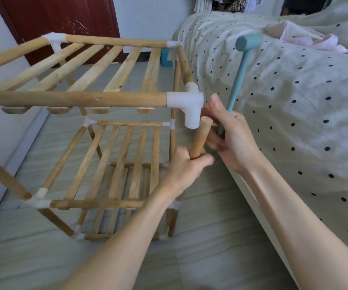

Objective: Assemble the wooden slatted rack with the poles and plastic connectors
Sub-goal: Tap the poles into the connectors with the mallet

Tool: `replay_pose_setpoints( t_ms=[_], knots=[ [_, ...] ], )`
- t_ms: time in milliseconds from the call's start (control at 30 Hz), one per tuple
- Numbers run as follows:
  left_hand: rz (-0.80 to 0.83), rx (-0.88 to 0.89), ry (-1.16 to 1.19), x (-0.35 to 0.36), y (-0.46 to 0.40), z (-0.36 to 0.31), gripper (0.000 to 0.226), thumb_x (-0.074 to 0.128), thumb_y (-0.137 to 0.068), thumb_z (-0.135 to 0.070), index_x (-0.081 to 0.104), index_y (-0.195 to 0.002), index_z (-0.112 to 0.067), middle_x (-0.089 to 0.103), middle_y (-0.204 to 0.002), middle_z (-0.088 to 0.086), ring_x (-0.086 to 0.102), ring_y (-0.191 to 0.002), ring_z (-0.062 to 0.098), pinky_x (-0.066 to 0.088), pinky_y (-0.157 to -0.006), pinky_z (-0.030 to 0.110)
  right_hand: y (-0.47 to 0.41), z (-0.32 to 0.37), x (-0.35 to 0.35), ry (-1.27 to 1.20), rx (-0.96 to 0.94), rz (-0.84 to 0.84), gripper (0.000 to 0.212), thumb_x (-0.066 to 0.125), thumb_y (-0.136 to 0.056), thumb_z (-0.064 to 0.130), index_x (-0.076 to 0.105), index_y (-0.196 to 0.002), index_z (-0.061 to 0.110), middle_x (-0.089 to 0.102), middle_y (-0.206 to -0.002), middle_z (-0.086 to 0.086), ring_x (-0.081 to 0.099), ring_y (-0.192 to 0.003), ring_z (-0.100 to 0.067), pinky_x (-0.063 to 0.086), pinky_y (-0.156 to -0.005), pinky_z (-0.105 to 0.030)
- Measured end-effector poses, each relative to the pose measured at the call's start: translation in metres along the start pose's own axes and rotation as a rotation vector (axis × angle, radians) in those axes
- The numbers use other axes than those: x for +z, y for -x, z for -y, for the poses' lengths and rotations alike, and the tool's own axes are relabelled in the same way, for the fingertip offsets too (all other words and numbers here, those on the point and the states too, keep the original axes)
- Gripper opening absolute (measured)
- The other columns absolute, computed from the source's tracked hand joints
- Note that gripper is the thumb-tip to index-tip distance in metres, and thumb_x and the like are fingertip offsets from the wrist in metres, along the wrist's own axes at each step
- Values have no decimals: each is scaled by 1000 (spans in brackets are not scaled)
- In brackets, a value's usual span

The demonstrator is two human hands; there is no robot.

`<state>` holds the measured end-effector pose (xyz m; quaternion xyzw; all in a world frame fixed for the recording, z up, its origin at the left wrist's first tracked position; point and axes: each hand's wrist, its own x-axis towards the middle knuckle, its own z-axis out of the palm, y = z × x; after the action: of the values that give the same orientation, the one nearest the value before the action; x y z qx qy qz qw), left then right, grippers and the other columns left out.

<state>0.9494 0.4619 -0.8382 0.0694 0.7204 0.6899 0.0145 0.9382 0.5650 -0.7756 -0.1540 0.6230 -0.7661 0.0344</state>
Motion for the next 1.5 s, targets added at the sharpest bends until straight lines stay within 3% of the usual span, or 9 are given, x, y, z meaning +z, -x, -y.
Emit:
replay_pose_setpoints(
  t_ms=[267,433,600,767,867,1000,1167,1300,1500],
  knots=[
    [30,23,11,7,-2,5,32,57,-60,-15,38,-37,-25,29,-39,-12,26,-37,3,21,-43,20,20,1,-22,16,-6,-1,37,59,-82,49,76,-85,17,35,-64,-29,14,-39,-10,13,-42,-23],
    [-39,35,-110,-24,6,-4,29,60,-68,-23,42,-45,-22,35,-44,-6,34,-45,12,30,-52,28,27,-2,-6,126,-25,35,25,64,-83,22,69,-105,10,55,-51,12,24,-38,-3,17,-40,-18],
    [114,7,-540,-59,28,-27,37,56,-73,-48,54,-97,-21,59,-89,-12,58,-86,9,50,-83,46,26,-9,21,59,10,-7,18,55,-90,3,64,-105,-1,50,-44,16,39,-34,2,26,-39,-7],
    [-217,568,-1025,-74,55,-72,25,42,-86,-31,58,-74,-16,51,-60,-11,48,-53,10,46,-53,32,30,-17,28,-100,46,12,21,55,-89,30,73,-90,20,48,-92,-23,16,-39,-10,11,-44,-27],
    [-383,848,-1023,-71,53,-100,20,47,-90,-24,58,-84,-9,46,-75,-6,42,-68,10,35,-62,21,32,-17,31,-162,64,25,22,57,-89,31,70,-93,15,51,-96,-24,16,-38,-9,12,-42,-23],
    [-484,671,-1411,-69,36,-123,46,42,-88,-54,56,-108,-14,55,-100,5,44,-96,24,24,-78,32,31,-19,32,-284,122,55,18,48,-93,19,64,-96,12,63,-97,-9,18,-34,-5,13,-38,-18],
    [-64,351,-1379,-70,32,-149,39,35,-94,-50,42,-125,-27,45,-66,-13,42,-62,9,26,-73,30,31,-23,33,-372,137,86,18,45,-96,17,61,-98,11,62,-91,-6,18,-35,-4,15,-36,-15],
    [-51,488,-1285,-76,32,-148,29,32,-95,-43,53,-110,-30,57,-77,-13,49,-67,10,34,-86,35,35,-25,38,-392,122,112,19,44,-95,16,60,-102,7,62,-78,0,19,-34,-4,12,-37,-18],
    [-79,485,-1211,-78,29,-157,23,37,-96,-41,56,-103,-30,50,-61,-9,43,-56,1,24,-67,29,31,-30,50,-399,99,91,24,43,-97,15,55,-111,0,61,-81,-1,21,-34,-3,11,-38,-19]
  ],
)
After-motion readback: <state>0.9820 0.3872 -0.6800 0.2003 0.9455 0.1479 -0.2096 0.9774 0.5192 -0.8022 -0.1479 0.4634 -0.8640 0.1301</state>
